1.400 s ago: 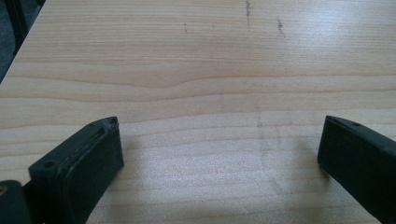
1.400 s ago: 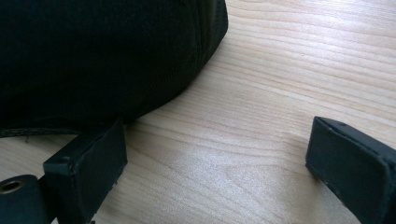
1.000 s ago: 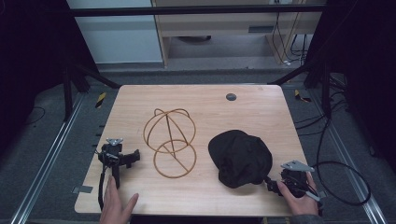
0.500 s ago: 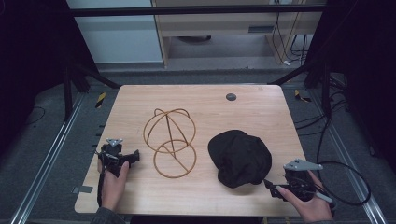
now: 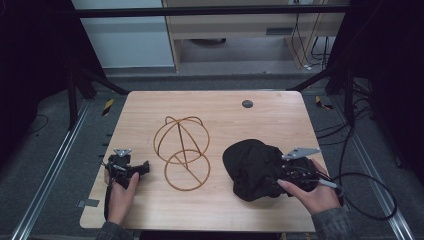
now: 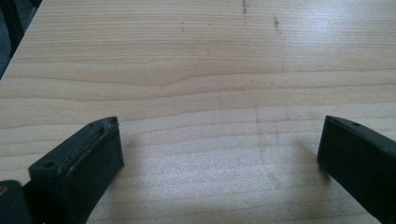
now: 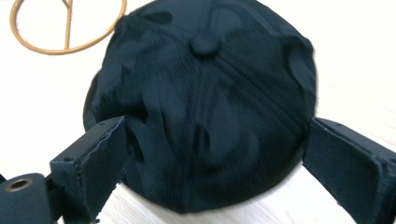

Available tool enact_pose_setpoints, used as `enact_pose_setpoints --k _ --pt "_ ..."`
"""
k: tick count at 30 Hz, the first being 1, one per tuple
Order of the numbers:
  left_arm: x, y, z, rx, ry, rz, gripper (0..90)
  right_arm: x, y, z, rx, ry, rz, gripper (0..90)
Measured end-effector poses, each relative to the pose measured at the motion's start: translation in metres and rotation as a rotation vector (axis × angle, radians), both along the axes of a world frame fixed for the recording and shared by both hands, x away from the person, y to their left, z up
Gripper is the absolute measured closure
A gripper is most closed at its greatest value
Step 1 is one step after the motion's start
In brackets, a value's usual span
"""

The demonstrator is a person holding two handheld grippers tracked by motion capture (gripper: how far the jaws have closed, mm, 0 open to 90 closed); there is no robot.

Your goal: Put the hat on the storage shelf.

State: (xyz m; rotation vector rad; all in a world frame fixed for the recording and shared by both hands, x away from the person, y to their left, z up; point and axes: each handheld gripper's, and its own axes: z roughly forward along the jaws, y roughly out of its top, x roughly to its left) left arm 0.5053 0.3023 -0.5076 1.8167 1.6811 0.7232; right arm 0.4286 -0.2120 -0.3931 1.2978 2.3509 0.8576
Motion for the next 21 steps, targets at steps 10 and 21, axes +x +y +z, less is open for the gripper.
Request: enact_pose_setpoints --k 10,21 --pt "0.000 -0.001 0.000 0.000 0.001 0.001 0.0 0.026 0.015 0.009 -0.024 0.011 0.003 7.9" --pt "-0.001 -0.002 0.000 0.000 -0.001 -0.001 0.0 0.036 0.025 -0.001 -0.054 0.045 -0.002 7.5"
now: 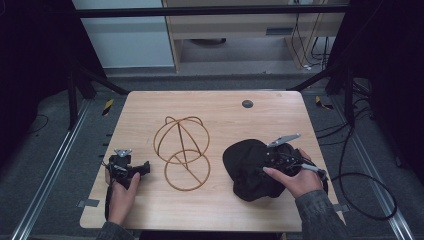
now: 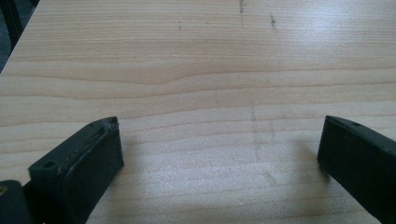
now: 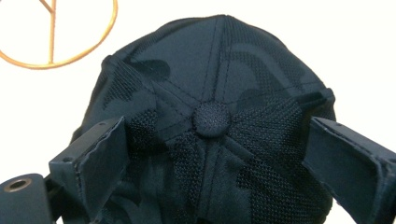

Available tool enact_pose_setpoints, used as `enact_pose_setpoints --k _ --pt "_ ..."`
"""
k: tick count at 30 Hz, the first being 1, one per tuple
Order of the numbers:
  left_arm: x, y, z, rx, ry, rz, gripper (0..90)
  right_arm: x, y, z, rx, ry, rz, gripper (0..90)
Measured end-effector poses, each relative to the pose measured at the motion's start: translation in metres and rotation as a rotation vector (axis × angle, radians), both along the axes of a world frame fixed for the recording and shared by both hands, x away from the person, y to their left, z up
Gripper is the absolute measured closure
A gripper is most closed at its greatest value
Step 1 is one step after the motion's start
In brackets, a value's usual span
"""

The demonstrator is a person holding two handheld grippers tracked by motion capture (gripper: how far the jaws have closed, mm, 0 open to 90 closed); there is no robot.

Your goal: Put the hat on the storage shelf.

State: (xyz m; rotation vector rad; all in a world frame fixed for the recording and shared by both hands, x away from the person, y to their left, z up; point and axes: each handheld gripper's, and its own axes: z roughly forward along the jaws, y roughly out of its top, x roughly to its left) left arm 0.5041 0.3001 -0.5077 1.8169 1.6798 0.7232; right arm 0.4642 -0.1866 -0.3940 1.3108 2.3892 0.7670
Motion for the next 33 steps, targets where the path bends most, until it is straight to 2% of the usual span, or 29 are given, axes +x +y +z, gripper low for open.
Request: enact_pose_setpoints --k 7,10,11,18,22,23,24,28,33 --pt "0.000 -0.001 0.000 0.000 0.000 -0.007 0.0 0.004 0.000 -0.007 -0.023 0.038 -0.011 12.4" --pt "0.000 -0.001 0.000 0.000 0.001 -0.008 0.0 0.003 -0.001 -0.008 -0.024 0.040 -0.014 14.2" --pt "0.000 -0.001 0.000 0.000 0.001 -0.009 0.0 0.003 -0.002 -0.010 -0.021 0.058 -0.013 17.3" --pt "0.000 -0.002 0.000 0.001 0.001 -0.014 0.0 0.005 -0.006 -0.017 -0.012 0.110 0.001 28.0" --pt "-0.001 -0.002 0.000 0.001 0.001 -0.018 0.0 0.005 -0.009 -0.019 -0.002 0.124 0.018 40.9" --pt "-0.001 -0.002 0.000 0.001 0.001 -0.018 0.0 0.005 -0.009 -0.019 -0.002 0.124 0.018 40.9" --pt "-0.001 -0.002 0.000 0.000 0.002 -0.019 0.0 0.005 -0.010 -0.020 0.008 0.139 0.024 48.3" --pt "-0.001 -0.003 0.000 0.000 0.001 -0.021 0.0 0.004 -0.012 -0.021 0.022 0.152 0.039 60.3" --pt "-0.001 -0.003 0.000 0.000 0.001 -0.023 0.0 0.005 -0.014 -0.019 0.039 0.143 0.049 77.7"
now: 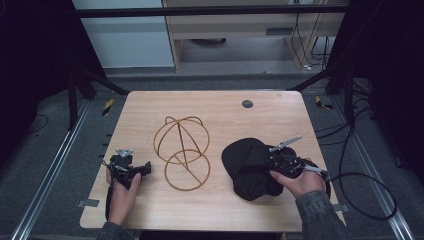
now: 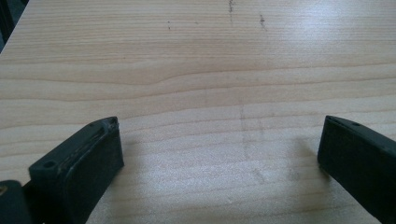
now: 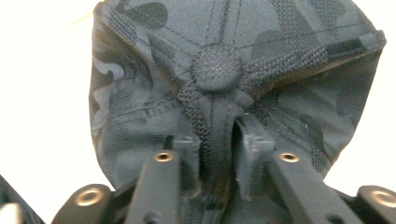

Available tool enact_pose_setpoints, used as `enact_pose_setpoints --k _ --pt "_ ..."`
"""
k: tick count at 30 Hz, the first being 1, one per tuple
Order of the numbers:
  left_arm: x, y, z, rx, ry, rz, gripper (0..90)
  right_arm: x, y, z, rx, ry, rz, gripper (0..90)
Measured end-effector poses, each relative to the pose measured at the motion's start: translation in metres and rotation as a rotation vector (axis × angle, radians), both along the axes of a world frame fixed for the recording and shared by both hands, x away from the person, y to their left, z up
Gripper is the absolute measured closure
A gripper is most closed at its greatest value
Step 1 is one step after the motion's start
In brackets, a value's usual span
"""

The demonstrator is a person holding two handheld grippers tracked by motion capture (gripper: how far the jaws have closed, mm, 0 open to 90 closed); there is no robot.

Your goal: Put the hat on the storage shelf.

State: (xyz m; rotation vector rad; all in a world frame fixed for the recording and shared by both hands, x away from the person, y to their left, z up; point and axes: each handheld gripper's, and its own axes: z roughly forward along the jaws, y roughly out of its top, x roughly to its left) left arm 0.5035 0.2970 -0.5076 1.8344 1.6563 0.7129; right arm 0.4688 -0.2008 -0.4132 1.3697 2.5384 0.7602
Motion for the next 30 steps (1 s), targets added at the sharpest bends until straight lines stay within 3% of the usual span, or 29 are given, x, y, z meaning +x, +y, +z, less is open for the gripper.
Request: enact_pose_setpoints --k 11,17,24,28,29,30 --pt "0.000 0.000 0.000 0.000 -0.001 -0.002 0.0 0.005 -0.001 0.009 0.025 -0.013 0.023 85.2" --pt "0.000 0.000 0.000 0.000 0.000 -0.002 0.0 0.005 -0.007 0.022 0.072 -0.018 0.021 85.6" --pt "0.000 -0.001 0.000 0.000 0.000 -0.004 0.0 0.004 -0.022 0.059 0.117 -0.085 0.006 85.6" --pt "0.000 -0.001 0.000 0.000 0.000 -0.004 0.0 0.003 -0.026 0.083 0.118 -0.134 -0.008 85.6" --pt "0.000 -0.001 0.000 0.000 0.000 -0.004 0.0 0.003 -0.026 0.083 0.118 -0.134 -0.008 85.6" --pt "0.000 -0.001 0.000 0.000 0.000 -0.004 0.0 0.003 -0.028 0.093 0.121 -0.148 -0.011 85.6"
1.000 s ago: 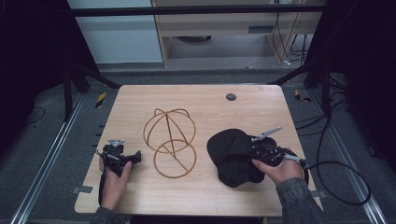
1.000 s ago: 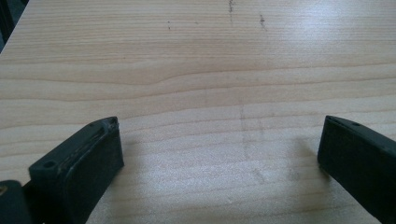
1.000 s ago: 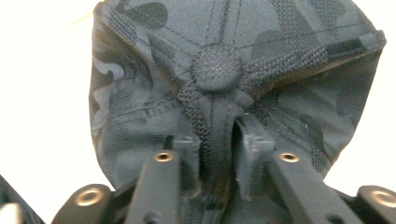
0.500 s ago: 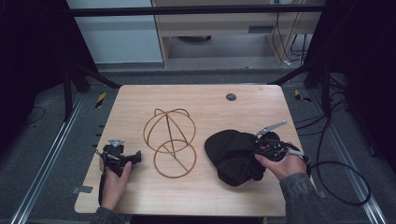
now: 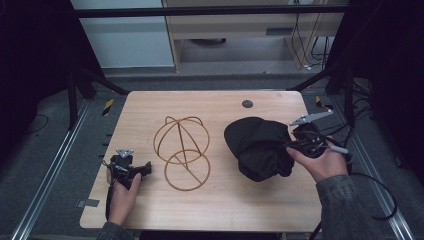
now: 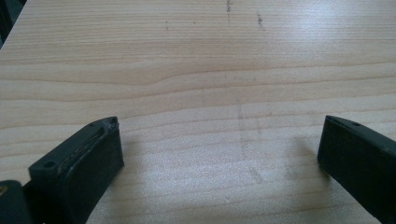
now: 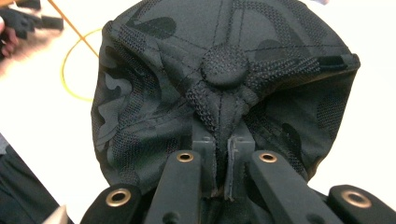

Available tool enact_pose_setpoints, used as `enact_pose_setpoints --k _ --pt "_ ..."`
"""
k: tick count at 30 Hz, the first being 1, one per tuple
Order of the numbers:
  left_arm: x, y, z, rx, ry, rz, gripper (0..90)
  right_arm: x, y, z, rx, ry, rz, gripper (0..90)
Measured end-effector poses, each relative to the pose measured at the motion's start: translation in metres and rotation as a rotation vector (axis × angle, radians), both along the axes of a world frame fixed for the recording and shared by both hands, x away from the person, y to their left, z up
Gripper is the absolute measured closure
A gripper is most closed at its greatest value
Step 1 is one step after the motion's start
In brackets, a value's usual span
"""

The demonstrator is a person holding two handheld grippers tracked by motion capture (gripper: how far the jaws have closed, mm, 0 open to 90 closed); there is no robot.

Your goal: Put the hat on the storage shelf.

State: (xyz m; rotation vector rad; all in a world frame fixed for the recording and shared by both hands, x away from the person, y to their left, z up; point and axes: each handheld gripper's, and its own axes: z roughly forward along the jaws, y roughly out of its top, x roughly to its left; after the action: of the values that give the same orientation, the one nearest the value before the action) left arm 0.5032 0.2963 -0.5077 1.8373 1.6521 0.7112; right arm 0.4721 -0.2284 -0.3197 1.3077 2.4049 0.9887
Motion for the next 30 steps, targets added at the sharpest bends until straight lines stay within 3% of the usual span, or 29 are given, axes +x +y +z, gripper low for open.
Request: enact_pose_setpoints --k 7,15,23,27,30 --pt "0.000 0.000 0.000 0.000 0.000 0.000 0.0 -0.001 0.002 0.031 -0.014 -0.044 0.021 85.6" --pt "0.000 0.000 0.000 0.000 0.000 0.000 0.0 -0.005 0.006 0.058 0.063 -0.096 0.040 85.6" --pt "0.000 0.000 0.000 -0.001 -0.001 0.000 0.0 -0.007 0.017 0.084 0.081 -0.146 0.056 85.7" --pt "0.000 0.000 0.000 -0.001 -0.001 0.000 0.0 -0.007 0.026 0.096 0.144 -0.166 0.080 85.7" --pt "0.000 0.000 0.000 -0.001 -0.001 0.000 0.0 -0.009 0.036 0.105 0.154 -0.185 0.092 85.7"
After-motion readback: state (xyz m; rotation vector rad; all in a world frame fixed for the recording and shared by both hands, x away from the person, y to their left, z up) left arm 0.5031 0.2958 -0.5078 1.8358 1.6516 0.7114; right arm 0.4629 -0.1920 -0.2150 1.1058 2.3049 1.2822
